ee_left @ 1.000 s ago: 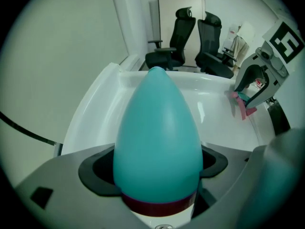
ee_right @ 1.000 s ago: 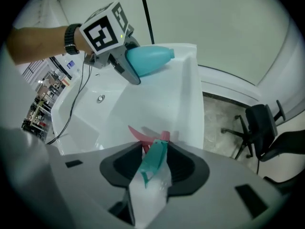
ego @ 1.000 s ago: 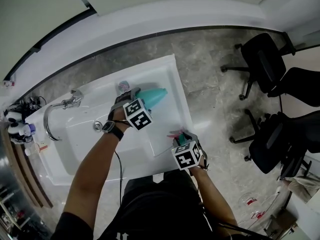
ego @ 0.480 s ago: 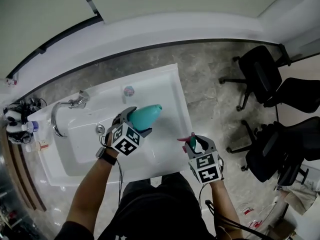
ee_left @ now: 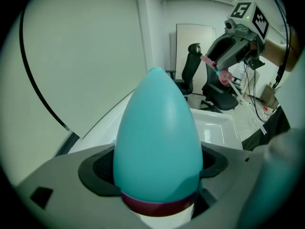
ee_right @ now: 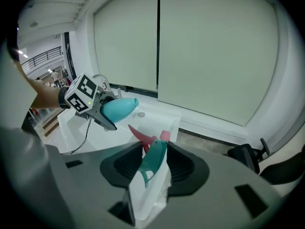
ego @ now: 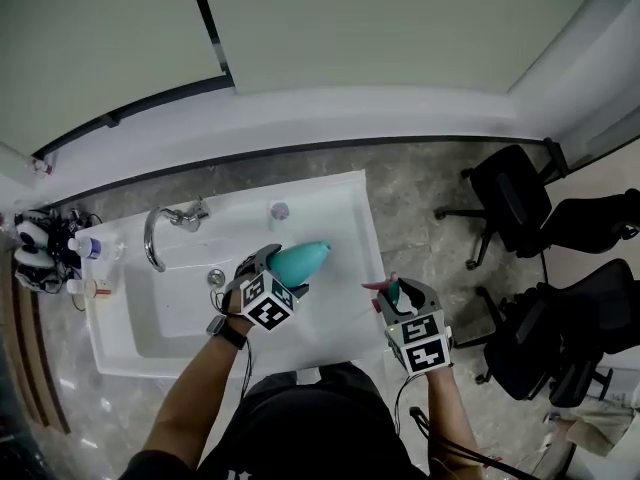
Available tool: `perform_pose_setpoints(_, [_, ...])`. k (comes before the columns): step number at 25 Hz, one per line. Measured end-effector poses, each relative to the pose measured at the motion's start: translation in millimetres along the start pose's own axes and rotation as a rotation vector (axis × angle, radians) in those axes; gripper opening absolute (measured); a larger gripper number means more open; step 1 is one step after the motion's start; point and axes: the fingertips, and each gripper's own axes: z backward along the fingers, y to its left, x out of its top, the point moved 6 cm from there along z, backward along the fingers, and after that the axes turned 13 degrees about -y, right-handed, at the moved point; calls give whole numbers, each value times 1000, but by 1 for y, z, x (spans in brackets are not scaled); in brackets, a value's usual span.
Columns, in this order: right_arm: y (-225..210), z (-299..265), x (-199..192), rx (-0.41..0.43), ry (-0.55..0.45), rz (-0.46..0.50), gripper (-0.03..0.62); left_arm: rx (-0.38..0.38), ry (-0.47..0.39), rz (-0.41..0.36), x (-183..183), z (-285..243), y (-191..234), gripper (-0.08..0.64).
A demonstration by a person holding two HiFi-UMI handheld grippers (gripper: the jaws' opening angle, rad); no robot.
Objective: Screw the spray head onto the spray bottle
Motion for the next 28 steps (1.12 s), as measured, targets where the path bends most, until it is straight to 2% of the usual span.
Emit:
perform_pose_setpoints(11, [36, 59, 72, -38, -150, 108, 161, 64, -126, -69, 33, 76, -15, 449])
perform_pose_setpoints(18, [55, 107, 122, -66, -272, 181, 161, 79, -209, -76, 47, 127, -34, 449])
perform_pose_setpoints(22, [52, 139, 162, -127, -367, 251, 161, 78, -260, -62, 51, 147, -48, 449])
perform_pose_setpoints(28, [44, 176, 214, -265, -472, 388, 161, 79, -371, -22, 52, 162, -61, 449])
